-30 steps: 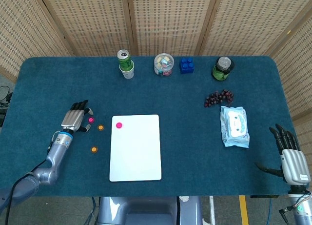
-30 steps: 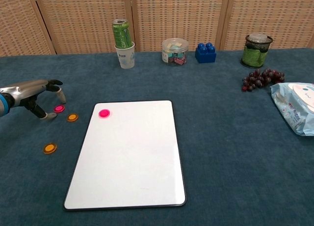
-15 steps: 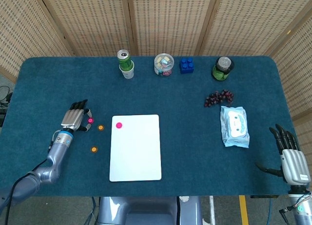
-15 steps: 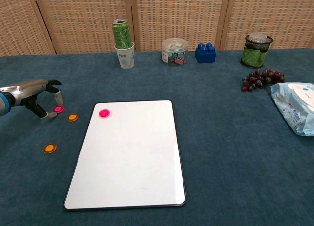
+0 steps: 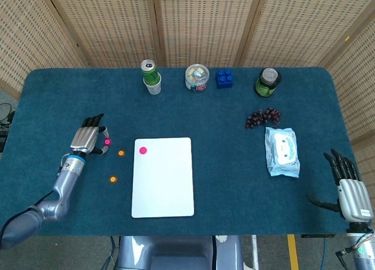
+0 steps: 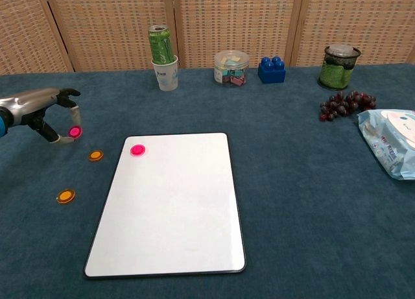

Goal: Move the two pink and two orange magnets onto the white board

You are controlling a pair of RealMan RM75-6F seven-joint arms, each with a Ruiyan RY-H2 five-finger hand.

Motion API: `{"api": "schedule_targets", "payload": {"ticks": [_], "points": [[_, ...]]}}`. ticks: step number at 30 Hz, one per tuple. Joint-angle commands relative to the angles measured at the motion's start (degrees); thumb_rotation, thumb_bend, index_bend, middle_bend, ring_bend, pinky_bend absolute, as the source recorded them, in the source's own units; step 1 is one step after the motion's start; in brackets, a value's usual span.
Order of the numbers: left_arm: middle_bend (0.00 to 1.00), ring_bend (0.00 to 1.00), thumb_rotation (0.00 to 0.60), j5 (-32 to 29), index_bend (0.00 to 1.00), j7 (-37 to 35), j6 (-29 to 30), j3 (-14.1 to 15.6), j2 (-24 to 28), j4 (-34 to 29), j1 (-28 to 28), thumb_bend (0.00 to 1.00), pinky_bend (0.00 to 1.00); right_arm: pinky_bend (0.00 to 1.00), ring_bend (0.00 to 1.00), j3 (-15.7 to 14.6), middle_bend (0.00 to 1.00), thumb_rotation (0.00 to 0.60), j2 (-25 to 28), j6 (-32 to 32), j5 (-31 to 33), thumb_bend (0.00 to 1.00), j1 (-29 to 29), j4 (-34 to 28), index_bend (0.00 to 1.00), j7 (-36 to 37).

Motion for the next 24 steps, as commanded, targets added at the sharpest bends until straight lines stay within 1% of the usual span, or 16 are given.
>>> {"api": "schedule_targets", "payload": {"ticks": [1, 6, 10, 15, 24], "points": [[0.00, 0.00, 0.600, 3.5, 0.53, 0.0, 4.1, 0.3, 3.8, -8.8, 1.0, 0.30, 0.00, 0.00, 0.00, 0.0, 0.00, 0.600, 0.0, 0.0, -0.1, 0.05, 0.0, 0.0, 0.00, 0.0], [0.00, 0.00, 0.600, 5.5, 0.53, 2.0, 5.7, 1.5, 5.7, -17.3, 1.3, 0.30, 0.00, 0.00, 0.00, 0.0, 0.00, 0.600, 0.1, 0.1, -0.1, 0.05, 0.0, -0.1, 0.00, 0.1], [0.00, 0.00, 0.600, 5.3, 0.53, 4.6, 5.6, 2.9, 4.9, -21.6, 1.3, 0.30, 0.00, 0.00, 0.00, -0.1, 0.00, 0.600, 0.1, -0.1, -0.1, 0.05, 0.0, 0.0, 0.00, 0.4], [0.00, 0.00, 0.600, 3.5, 0.53, 7.2, 5.3, 3.6, 2.9, -21.6, 1.1, 0.30, 0.00, 0.00, 0.00, -0.1, 0.00, 0.600, 0.2, -0.1, -0.1, 0.05, 0.0, 0.1, 0.00, 0.8], [0.00, 0.00, 0.600, 1.5, 0.53, 7.5, 4.5, 3.8, 0.4, -18.4, 0.8, 0.29, 0.00, 0.00, 0.00, -0.2, 0.00, 0.600, 0.3, -0.3, -0.1, 0.05, 0.1, 0.0, 0.00, 1.0]]}}
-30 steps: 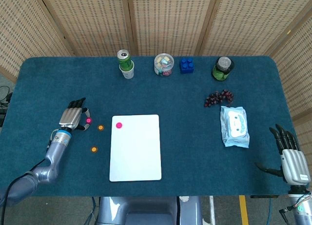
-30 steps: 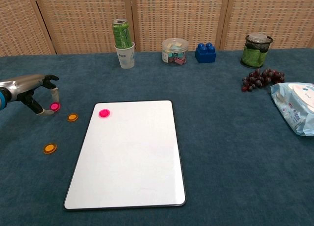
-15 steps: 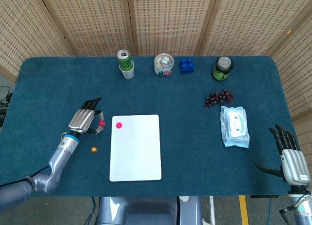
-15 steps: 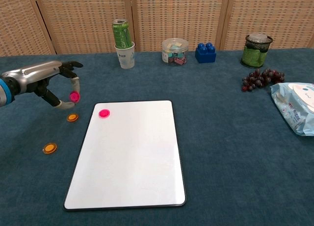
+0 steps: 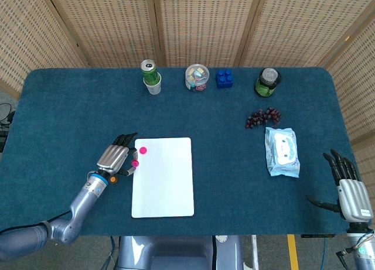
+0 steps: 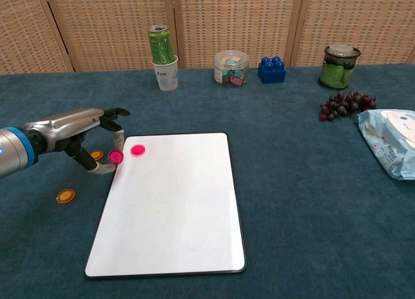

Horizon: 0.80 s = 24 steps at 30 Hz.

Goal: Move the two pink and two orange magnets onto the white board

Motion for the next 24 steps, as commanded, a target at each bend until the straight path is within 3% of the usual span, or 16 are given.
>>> {"api": "schedule_targets", "payload": {"ticks": [1, 11, 13, 17, 19, 24], "points": [[0.00, 0.00, 0.600, -0.4, 0.53, 0.0, -0.4, -0.1, -0.6, 0.9, -0.3, 0.29, 0.00, 0.00, 0.00, 0.0, 0.00, 0.600, 0.0, 0.0, 0.0, 0.05, 0.0, 0.0, 0.00, 0.0], [0.00, 0.00, 0.600, -2.0, 0.51, 1.4, -0.9, -0.8, -2.1, 3.0, -1.3, 0.28, 0.00, 0.00, 0.00, 0.0, 0.00, 0.600, 0.1, -0.1, 0.1, 0.05, 0.0, 0.0, 0.00, 0.3], [0.00, 0.00, 0.600, -2.2, 0.43, 1.7, -1.0, -1.0, -2.4, 3.4, -1.5, 0.27, 0.00, 0.00, 0.00, 0.0, 0.00, 0.600, 0.1, -0.1, 0.1, 0.05, 0.0, -0.1, 0.00, 0.4], [0.00, 0.00, 0.600, -1.7, 0.12, 0.2, -1.0, -1.5, -2.6, 3.3, -1.8, 0.26, 0.00, 0.00, 0.00, 0.0, 0.00, 0.600, 0.1, -0.2, 0.1, 0.05, 0.0, -0.1, 0.00, 0.5], [0.00, 0.00, 0.600, 0.0, 0.02, -2.2, -0.1, -1.6, -2.5, 3.3, -1.4, 0.25, 0.00, 0.00, 0.00, 0.0, 0.00, 0.600, 0.1, -0.2, 0.1, 0.05, 0.1, -0.1, 0.00, 0.5], [0.00, 0.00, 0.600, 3.0, 0.00, -6.3, 1.6, -1.3, -0.5, 3.5, -0.4, 0.24, 0.00, 0.00, 0.00, 0.0, 0.00, 0.600, 0.2, -0.3, 0.1, 0.05, 0.1, -0.1, 0.00, 0.7]]}}
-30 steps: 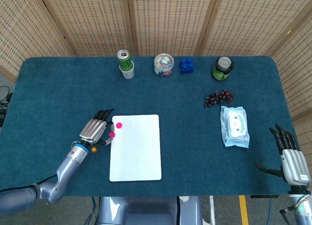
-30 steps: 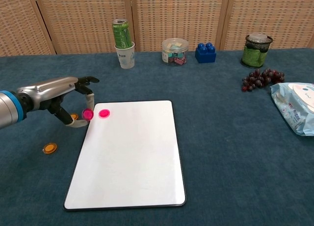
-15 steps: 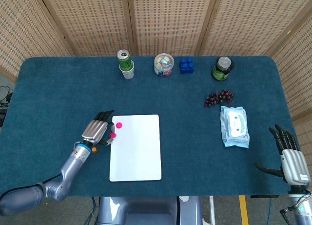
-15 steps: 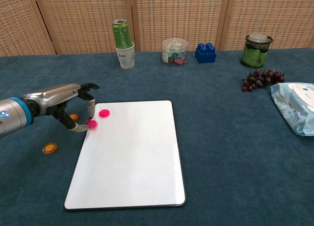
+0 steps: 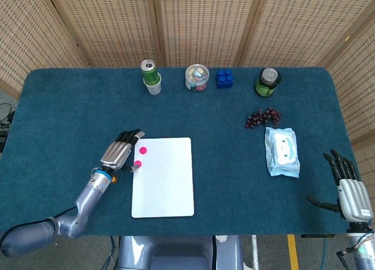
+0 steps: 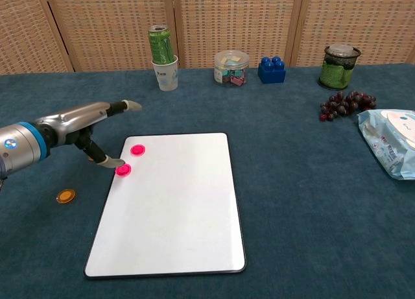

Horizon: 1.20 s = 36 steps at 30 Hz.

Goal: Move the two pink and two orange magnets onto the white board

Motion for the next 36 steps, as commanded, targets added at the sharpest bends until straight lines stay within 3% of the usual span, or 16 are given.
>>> {"api": "schedule_targets", "payload": {"ticks": [1, 13, 28, 36], "points": [[0.00, 0.00, 0.600, 1.6, 0.00, -1.7, 1.1, 0.2, 1.7, 0.1, 0.8, 0.24, 0.00, 0.00, 0.00, 0.0, 0.00, 0.600, 0.0, 0.0, 0.0, 0.05, 0.0, 0.0, 0.00, 0.1], [0.00, 0.00, 0.600, -2.9, 0.26, -0.4, -1.1, 1.5, 5.7, 3.8, 3.3, 0.27, 0.00, 0.00, 0.00, -0.1, 0.00, 0.600, 0.0, 0.1, -0.1, 0.05, 0.0, -0.1, 0.00, -0.2], [0.00, 0.00, 0.600, 0.1, 0.32, -3.6, -2.2, 2.4, 3.1, 8.5, 3.3, 0.38, 0.00, 0.00, 0.00, -0.1, 0.00, 0.600, 0.1, -0.1, 0.0, 0.05, 0.0, -0.3, 0.00, -0.4], [0.00, 0.00, 0.600, -1.4, 0.34, -0.3, -2.3, 1.6, 0.2, 9.6, 2.4, 0.38, 0.00, 0.00, 0.00, -0.1, 0.00, 0.600, 0.2, -0.2, 0.0, 0.05, 0.0, -0.3, 0.00, 0.0]]}}
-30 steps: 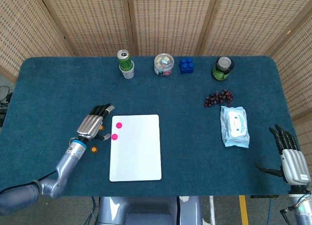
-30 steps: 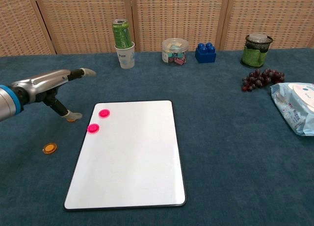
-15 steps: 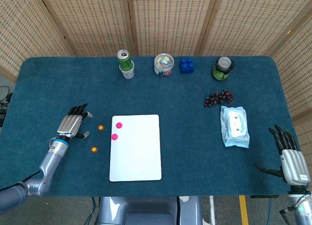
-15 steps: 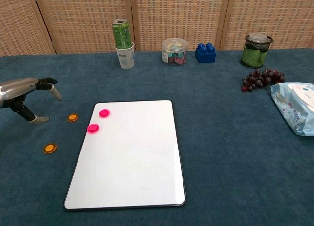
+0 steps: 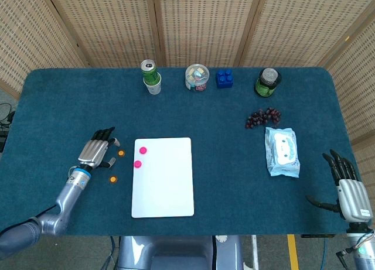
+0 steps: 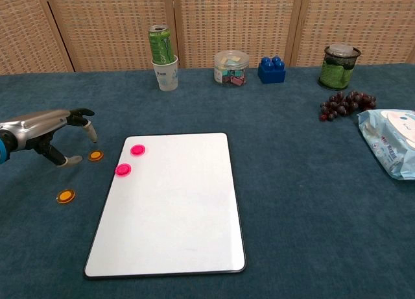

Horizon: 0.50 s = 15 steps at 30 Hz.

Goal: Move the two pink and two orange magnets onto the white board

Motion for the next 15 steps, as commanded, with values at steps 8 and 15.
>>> {"api": "schedule_targets", "payload": {"ticks": [8, 15], "points": [[0.00, 0.00, 0.600, -2.0, 0.35, 2.5, -0.3, -0.6, -1.8, 1.1, -0.3, 0.38, 0.00, 0.00, 0.00, 0.0, 0.00, 0.600, 0.1, -0.1, 0.0, 0.05, 0.0, 0.0, 0.00, 0.4], [0.00, 0.00, 0.600, -2.3, 0.35, 2.6, -0.6, -1.1, -3.3, 2.4, -0.6, 0.38, 0.00, 0.00, 0.00, 0.0, 0.00, 0.600, 0.1, -0.1, 0.0, 0.05, 0.0, 0.0, 0.00, 0.3]]}}
